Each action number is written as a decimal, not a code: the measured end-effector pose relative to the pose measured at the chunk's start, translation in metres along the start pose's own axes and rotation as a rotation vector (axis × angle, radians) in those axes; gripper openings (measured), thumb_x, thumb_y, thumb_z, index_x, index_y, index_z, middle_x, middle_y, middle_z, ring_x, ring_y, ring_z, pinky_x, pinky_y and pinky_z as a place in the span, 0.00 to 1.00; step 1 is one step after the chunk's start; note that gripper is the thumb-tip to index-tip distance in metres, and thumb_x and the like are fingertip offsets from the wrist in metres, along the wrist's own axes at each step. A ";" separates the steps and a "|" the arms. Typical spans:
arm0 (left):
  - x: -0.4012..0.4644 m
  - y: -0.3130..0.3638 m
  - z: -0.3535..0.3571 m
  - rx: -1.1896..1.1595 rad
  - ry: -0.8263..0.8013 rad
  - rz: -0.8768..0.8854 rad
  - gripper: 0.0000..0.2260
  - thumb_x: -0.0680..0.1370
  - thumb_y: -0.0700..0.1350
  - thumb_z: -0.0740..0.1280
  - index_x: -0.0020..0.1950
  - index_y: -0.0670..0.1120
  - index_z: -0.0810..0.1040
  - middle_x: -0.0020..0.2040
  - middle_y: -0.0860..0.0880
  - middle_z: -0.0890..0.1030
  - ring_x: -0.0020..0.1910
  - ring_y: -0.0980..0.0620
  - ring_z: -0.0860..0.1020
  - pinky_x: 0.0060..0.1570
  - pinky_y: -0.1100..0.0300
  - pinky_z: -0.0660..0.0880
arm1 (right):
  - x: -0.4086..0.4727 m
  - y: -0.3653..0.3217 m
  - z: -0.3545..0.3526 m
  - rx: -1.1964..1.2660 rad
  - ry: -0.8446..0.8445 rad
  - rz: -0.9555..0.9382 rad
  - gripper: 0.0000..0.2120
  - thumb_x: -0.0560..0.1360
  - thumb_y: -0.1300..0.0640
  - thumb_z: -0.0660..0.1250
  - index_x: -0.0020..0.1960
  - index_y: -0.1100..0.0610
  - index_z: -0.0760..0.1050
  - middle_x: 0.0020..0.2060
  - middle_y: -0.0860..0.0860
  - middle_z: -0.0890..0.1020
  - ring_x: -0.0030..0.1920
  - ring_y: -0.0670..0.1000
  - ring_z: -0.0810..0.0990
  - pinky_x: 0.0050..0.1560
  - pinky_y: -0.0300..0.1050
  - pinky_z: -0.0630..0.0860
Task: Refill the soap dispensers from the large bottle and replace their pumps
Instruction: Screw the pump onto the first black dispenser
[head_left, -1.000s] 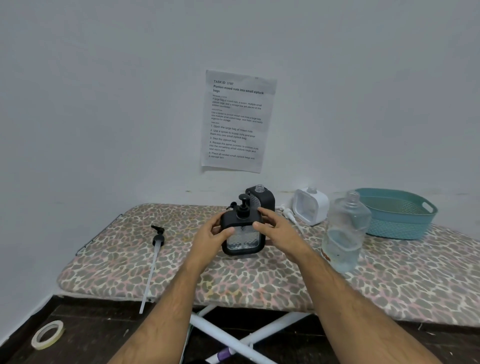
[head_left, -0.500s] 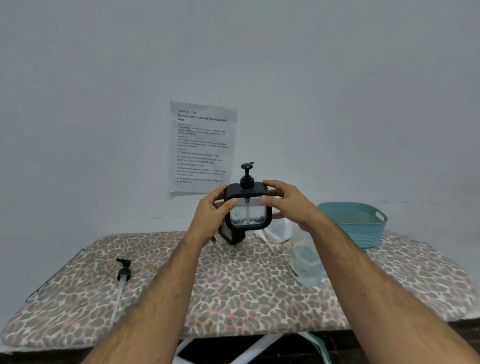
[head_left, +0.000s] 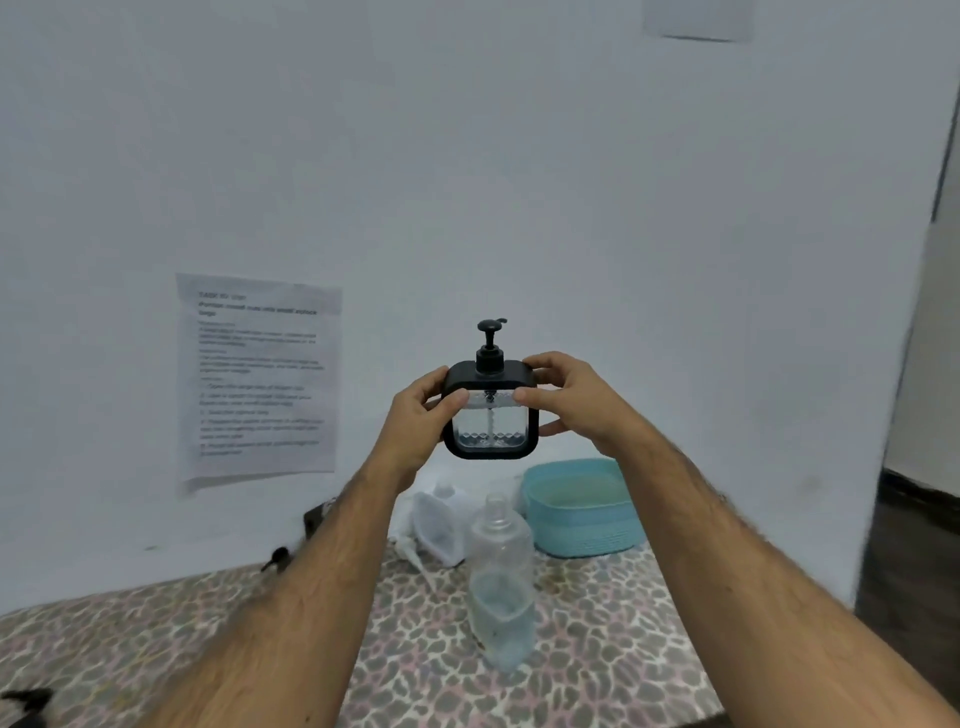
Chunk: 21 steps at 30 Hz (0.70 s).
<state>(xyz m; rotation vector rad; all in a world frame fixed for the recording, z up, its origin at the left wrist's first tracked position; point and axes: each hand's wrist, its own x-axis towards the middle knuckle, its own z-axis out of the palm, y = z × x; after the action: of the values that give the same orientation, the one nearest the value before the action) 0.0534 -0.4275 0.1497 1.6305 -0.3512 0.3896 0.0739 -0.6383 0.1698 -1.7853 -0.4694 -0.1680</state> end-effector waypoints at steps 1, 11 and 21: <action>0.006 -0.003 0.007 -0.011 -0.014 -0.006 0.18 0.80 0.41 0.66 0.71 0.46 0.73 0.59 0.52 0.81 0.52 0.59 0.81 0.51 0.56 0.81 | 0.000 0.002 -0.008 -0.009 0.007 0.006 0.21 0.75 0.58 0.73 0.65 0.54 0.72 0.58 0.51 0.80 0.57 0.53 0.81 0.52 0.58 0.82; 0.066 -0.030 0.087 -0.022 -0.243 -0.081 0.12 0.82 0.41 0.62 0.65 0.51 0.74 0.57 0.53 0.81 0.54 0.57 0.79 0.57 0.57 0.77 | 0.010 0.043 -0.083 -0.070 0.116 0.071 0.17 0.71 0.61 0.75 0.59 0.55 0.78 0.52 0.52 0.82 0.50 0.52 0.83 0.45 0.51 0.83; 0.126 -0.068 0.163 0.300 -0.170 -0.377 0.05 0.80 0.43 0.66 0.52 0.42 0.77 0.48 0.43 0.78 0.45 0.46 0.73 0.46 0.53 0.71 | 0.025 0.114 -0.108 -0.148 0.400 0.163 0.18 0.66 0.57 0.79 0.53 0.56 0.77 0.46 0.49 0.82 0.46 0.53 0.84 0.39 0.46 0.80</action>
<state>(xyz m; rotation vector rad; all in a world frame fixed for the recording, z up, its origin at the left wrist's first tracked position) 0.2037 -0.5834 0.1328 1.9834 -0.1081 0.0158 0.1565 -0.7578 0.1059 -1.8660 -0.0246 -0.4446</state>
